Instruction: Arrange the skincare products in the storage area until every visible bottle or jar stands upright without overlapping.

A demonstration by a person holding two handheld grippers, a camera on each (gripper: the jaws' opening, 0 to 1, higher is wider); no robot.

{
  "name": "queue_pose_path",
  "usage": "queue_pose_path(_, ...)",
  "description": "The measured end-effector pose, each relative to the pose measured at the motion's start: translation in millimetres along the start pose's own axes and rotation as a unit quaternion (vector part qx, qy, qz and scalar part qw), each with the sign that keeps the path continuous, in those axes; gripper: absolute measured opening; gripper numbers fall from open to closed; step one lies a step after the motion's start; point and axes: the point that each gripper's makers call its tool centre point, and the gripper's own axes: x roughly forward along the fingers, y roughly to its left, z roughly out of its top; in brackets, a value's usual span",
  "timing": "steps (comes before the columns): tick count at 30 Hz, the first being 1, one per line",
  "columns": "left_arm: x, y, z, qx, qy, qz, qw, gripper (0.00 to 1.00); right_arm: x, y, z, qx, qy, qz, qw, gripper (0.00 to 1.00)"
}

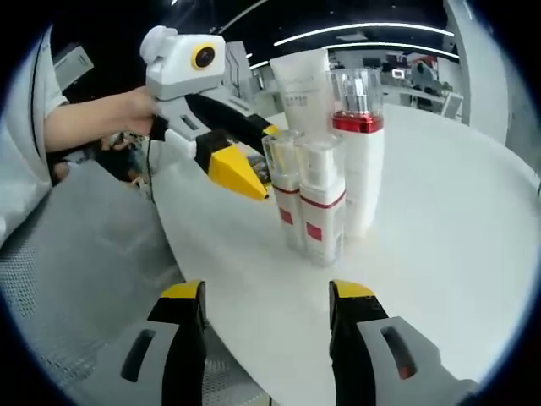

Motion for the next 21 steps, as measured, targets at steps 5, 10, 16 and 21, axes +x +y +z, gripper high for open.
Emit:
queue_pose_path(5, -10, 1.0, -3.2, -0.009, -0.002, 0.011, 0.9999, 0.30, -1, 1, 5.0, -0.004, -0.002, -0.002, 1.0000, 0.62)
queue_pose_path(10, -19, -2.3, -5.2, -0.024, -0.004, 0.019, 0.9995, 0.34, -4, 0, 8.5, -0.002, -0.007, -0.009, 0.9999, 0.65)
queue_pose_path(16, -31, -2.6, -8.8, -0.035, -0.008, 0.031, 0.9989, 0.40, -8, -1, 11.2, 0.003, -0.009, -0.019, 0.9998, 0.70)
queue_pose_path(21, -43, 0.6, -13.4, -0.054, -0.013, 0.051, 0.9971, 0.49, -12, -5, 17.8, 0.016, -0.024, -0.028, 0.9992, 0.75)
